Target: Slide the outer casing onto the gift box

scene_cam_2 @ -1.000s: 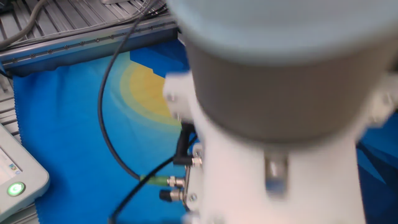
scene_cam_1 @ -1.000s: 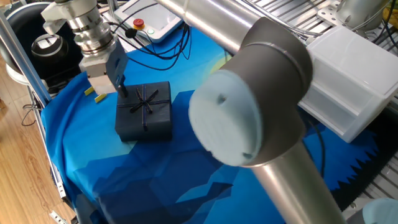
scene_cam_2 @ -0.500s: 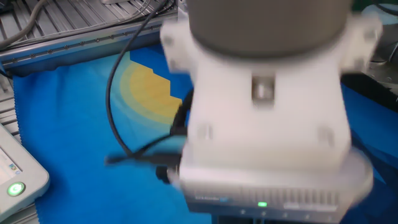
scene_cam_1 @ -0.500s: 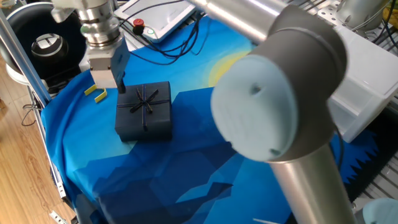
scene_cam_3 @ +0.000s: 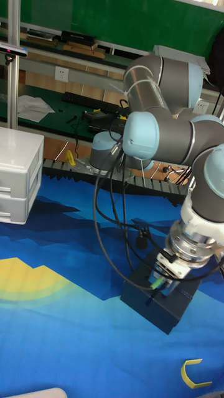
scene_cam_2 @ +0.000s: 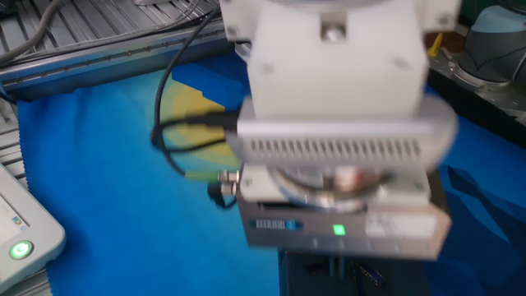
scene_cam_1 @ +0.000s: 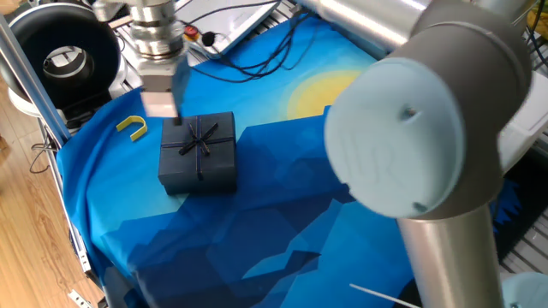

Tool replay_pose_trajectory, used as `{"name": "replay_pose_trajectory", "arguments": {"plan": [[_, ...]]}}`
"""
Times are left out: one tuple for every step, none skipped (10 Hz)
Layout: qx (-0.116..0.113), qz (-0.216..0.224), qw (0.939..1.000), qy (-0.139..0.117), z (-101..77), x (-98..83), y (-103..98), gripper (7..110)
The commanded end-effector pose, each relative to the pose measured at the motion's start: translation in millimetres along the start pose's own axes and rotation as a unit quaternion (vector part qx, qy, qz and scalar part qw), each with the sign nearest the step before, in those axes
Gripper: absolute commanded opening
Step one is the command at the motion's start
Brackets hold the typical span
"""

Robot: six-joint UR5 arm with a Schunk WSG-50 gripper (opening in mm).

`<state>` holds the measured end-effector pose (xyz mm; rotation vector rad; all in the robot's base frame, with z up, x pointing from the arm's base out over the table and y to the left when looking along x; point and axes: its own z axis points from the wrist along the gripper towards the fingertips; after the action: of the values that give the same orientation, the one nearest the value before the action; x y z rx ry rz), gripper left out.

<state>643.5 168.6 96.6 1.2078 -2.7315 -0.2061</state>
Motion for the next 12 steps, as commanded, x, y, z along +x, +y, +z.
{"name": "replay_pose_trajectory", "arguments": {"plan": [[-0.004,-0.005,0.9992,0.041,-5.0,41.0,-5,7],[0.0,-0.006,0.9991,0.042,-3.2,40.9,-9,7],[0.008,-0.007,0.9989,0.045,-0.7,41.4,-16,7],[0.017,-0.008,0.9985,0.052,1.4,44.9,-23,7],[0.023,-0.01,0.9977,0.062,2.9,50.4,-29,7],[0.031,-0.014,0.9967,0.074,3.2,58.3,-35,7],[0.032,-0.018,0.9966,0.075,5.9,63.4,-40,7],[0.028,-0.023,0.9968,0.071,10.5,63.1,-45,7],[0.023,-0.029,0.9972,0.066,15.4,60.1,-48,7],[0.02,-0.031,0.9974,0.062,18.0,58.3,-49,7],[0.02,-0.031,0.9973,0.063,17.8,58.6,-49,7],[0.02,-0.032,0.9973,0.063,17.7,59.1,-49,7]]}}
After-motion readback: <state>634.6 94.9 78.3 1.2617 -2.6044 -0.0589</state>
